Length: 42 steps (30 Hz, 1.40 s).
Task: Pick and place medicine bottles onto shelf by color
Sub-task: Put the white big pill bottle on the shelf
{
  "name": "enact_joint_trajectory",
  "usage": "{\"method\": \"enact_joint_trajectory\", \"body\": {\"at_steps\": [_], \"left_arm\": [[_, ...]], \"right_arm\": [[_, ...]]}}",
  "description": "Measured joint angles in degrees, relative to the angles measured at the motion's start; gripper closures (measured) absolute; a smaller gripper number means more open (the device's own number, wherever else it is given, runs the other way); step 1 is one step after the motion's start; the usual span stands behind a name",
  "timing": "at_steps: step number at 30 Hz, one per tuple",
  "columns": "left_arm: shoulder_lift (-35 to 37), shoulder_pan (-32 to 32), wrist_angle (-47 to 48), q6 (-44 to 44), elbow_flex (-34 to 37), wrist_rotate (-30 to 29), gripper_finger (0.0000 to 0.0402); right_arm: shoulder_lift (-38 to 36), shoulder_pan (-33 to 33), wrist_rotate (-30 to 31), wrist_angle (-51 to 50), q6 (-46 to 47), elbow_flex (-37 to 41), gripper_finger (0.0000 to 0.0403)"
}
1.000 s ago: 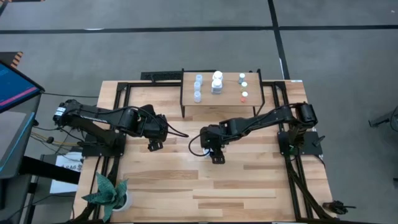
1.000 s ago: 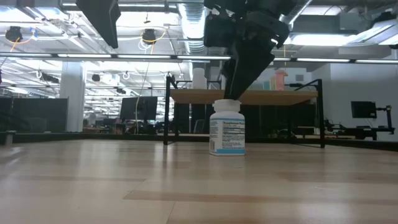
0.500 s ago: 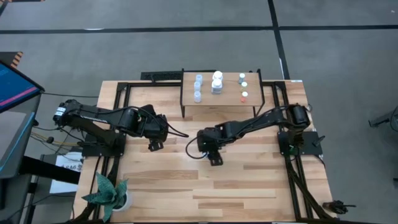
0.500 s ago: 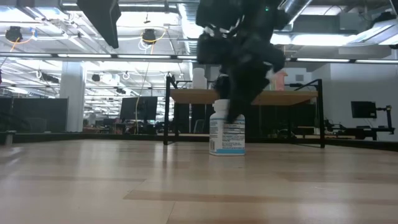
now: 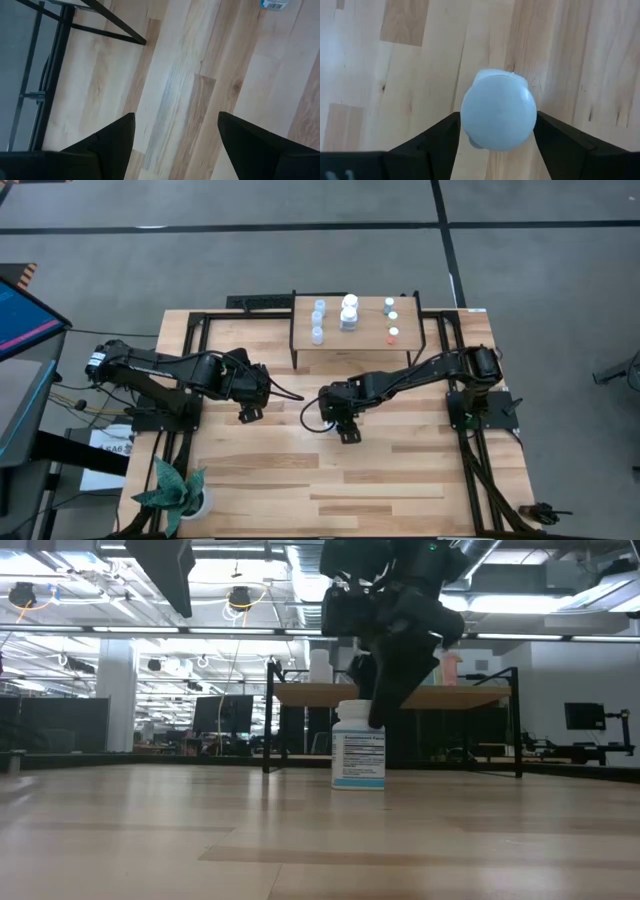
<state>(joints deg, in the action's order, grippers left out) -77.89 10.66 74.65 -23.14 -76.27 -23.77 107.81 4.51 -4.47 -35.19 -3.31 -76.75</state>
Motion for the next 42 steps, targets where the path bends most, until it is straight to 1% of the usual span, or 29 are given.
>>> {"method": "enact_joint_trajectory", "body": {"at_steps": [5, 14, 17, 23, 26, 30, 32, 35, 38, 39, 42], "left_arm": [[0.0, 0.0, 0.0, 0.0, 0.0, 0.0, 0.0129], [0.0, 0.0, 0.0, 0.0, 0.0, 0.0, 0.0129], [0.0, 0.0, 0.0, 0.0, 0.0, 0.0, 0.0129], [0.0, 0.0, 0.0, 0.0, 0.0, 0.0, 0.0129], [0.0, 0.0, 0.0, 0.0, 0.0, 0.0, 0.0129], [0.0, 0.0, 0.0, 0.0, 0.0, 0.0, 0.0129], [0.0, 0.0, 0.0, 0.0, 0.0, 0.0, 0.0129], [0.0, 0.0, 0.0, 0.0, 0.0, 0.0, 0.0129], [0.0, 0.0, 0.0, 0.0, 0.0, 0.0, 0.0129], [0.0, 0.0, 0.0, 0.0, 0.0, 0.0, 0.0129], [0.0, 0.0, -0.1, 0.0, 0.0, 0.0, 0.0129]], "right_arm": [[0.0, 0.0, 0.0, 1.0, 1.0, 0.0, 0.0139], [0.3, 0.0, -0.2, 1.8, 1.8, 0.0, 0.0171], [0.3, 0.0, -0.2, 2.5, 3.4, 0.0, 0.0187], [0.0, -0.1, -0.2, 2.6, 4.4, 0.0, 0.0241], [-1.2, -0.3, -0.2, 1.8, 4.4, 0.0, 0.0244], [-6.7, -2.2, -0.2, -0.3, 4.3, 0.0, 0.0243], [-10.3, -3.7, -0.2, -2.2, 3.9, 0.0, 0.0235], [-16.4, -6.4, -0.2, -3.4, 2.1, 0.0, 0.0231], [-21.7, -9.8, -0.1, -3.6, -1.6, 0.0, 0.0237], [-23.0, -10.9, 0.6, -3.7, -2.8, 0.0, 0.0238], [-26.2, -14.3, 5.2, -3.8, -6.7, 0.0, 0.0236]]}}
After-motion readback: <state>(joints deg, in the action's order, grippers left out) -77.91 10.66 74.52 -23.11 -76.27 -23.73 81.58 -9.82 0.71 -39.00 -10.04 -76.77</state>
